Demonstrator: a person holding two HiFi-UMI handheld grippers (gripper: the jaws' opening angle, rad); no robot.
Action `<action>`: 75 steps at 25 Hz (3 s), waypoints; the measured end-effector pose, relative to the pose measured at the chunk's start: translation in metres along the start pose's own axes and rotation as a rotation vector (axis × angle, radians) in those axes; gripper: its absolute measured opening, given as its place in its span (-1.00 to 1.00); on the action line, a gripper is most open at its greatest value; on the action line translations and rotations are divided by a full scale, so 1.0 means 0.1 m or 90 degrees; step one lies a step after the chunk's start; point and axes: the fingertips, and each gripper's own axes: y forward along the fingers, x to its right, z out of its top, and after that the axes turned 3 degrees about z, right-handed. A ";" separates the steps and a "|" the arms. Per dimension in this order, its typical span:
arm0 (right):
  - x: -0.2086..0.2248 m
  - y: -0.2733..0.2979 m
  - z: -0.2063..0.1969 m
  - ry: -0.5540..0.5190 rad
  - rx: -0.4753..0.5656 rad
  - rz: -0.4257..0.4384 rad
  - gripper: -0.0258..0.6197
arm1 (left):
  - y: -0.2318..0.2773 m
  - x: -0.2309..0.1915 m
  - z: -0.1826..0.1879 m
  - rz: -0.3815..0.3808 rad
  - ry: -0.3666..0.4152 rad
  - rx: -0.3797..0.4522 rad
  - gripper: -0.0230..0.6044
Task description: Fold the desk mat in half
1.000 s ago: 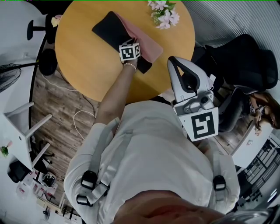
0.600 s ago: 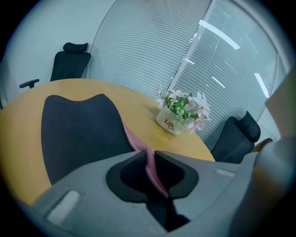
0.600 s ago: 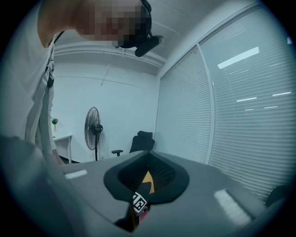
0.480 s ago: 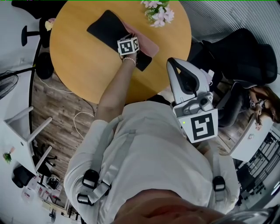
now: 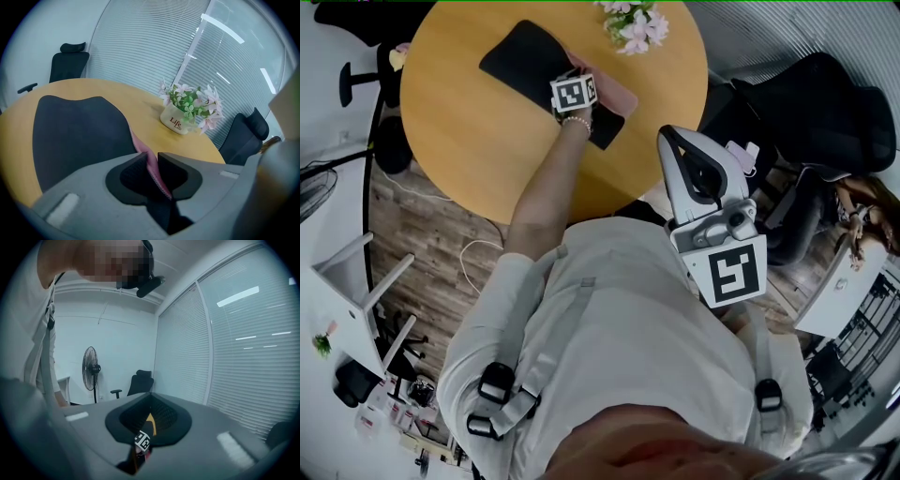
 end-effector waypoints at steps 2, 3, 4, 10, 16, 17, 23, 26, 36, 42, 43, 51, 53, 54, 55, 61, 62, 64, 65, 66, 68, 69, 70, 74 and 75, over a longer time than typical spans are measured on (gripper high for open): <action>0.00 0.00 -0.01 0.001 -0.002 -0.001 -0.91 | 0.02 0.00 0.02 0.002 -0.003 0.007 -0.58; 0.00 0.00 -0.02 0.001 -0.001 -0.002 -0.91 | 0.03 0.01 0.04 0.001 -0.001 0.013 -0.52; 0.00 0.00 -0.02 0.001 -0.001 -0.002 -0.91 | 0.04 0.03 0.07 -0.001 0.004 0.019 -0.49; -0.02 -0.01 0.01 -0.001 0.004 -0.002 -0.91 | 0.02 0.14 0.11 -0.031 0.023 0.022 -0.37; -0.06 -0.04 0.02 -0.006 0.007 0.003 -0.91 | -0.07 0.13 0.16 -0.039 0.010 0.043 -0.44; -0.07 -0.05 0.03 -0.007 0.008 0.004 -0.91 | -0.10 0.12 0.18 -0.038 0.010 0.046 -0.44; -0.13 -0.08 0.06 -0.007 0.013 0.015 -0.91 | -0.30 0.08 0.24 -0.047 0.010 0.064 -0.44; -0.13 -0.09 0.07 -0.012 0.016 0.014 -0.91 | -0.42 0.05 0.28 -0.050 0.023 0.077 -0.47; -0.17 -0.17 0.14 -0.023 0.029 0.020 -0.91 | -1.17 0.06 0.63 -0.039 0.077 0.166 -0.53; -0.19 -0.19 0.18 -0.030 0.037 0.033 -0.91 | -1.74 0.19 0.84 -0.054 0.091 0.234 -0.56; -0.19 -0.20 0.19 -0.032 0.039 0.035 -0.91 | -1.85 0.21 0.87 -0.054 0.095 0.246 -0.56; -0.20 -0.25 0.28 -0.042 0.055 0.042 -0.91 | -2.68 0.54 1.10 -0.079 0.121 0.330 -0.58; -0.22 -0.27 0.31 -0.045 0.057 0.046 -0.91 | -2.90 0.62 1.12 -0.086 0.128 0.346 -0.58; -0.24 -0.27 0.32 -0.046 0.058 0.048 -0.91 | -3.01 0.65 1.13 -0.089 0.130 0.353 -0.58; -0.25 -0.28 0.33 -0.048 0.059 0.050 -0.91 | -3.12 0.68 1.13 -0.091 0.131 0.361 -0.58; -0.29 -0.32 0.37 -0.052 0.065 0.059 -0.91 | -3.74 0.85 1.19 -0.102 0.150 0.412 -0.58; -0.30 -0.33 0.38 -0.052 0.066 0.061 -0.91 | -3.84 0.88 1.20 -0.104 0.154 0.422 -0.58; -0.31 -0.33 0.39 -0.053 0.068 0.067 -0.91 | -4.04 0.92 1.24 -0.107 0.160 0.443 -0.58; -0.32 -0.33 0.39 -0.054 0.070 0.069 -0.91 | -4.14 0.95 1.26 -0.107 0.162 0.453 -0.59; -0.32 -0.33 0.40 -0.054 0.071 0.071 -0.91 | -4.23 0.96 1.27 -0.107 0.164 0.463 -0.60; -0.33 -0.33 0.41 -0.053 0.074 0.077 -0.91 | -4.40 0.99 1.29 -0.109 0.166 0.479 -0.60; -0.34 -0.34 0.42 -0.056 0.076 0.081 -0.91 | -4.47 1.01 1.30 -0.109 0.169 0.485 -0.60; -0.35 -0.34 0.42 -0.063 0.078 0.086 -0.91 | -4.55 1.02 1.31 -0.110 0.173 0.490 -0.60; -0.38 -0.34 0.41 -0.079 0.077 0.100 -0.91 | -4.85 1.09 1.33 -0.102 0.190 0.501 -0.60; -0.40 -0.34 0.42 -0.078 0.078 0.103 -0.91 | -4.93 1.11 1.32 -0.100 0.194 0.506 -0.60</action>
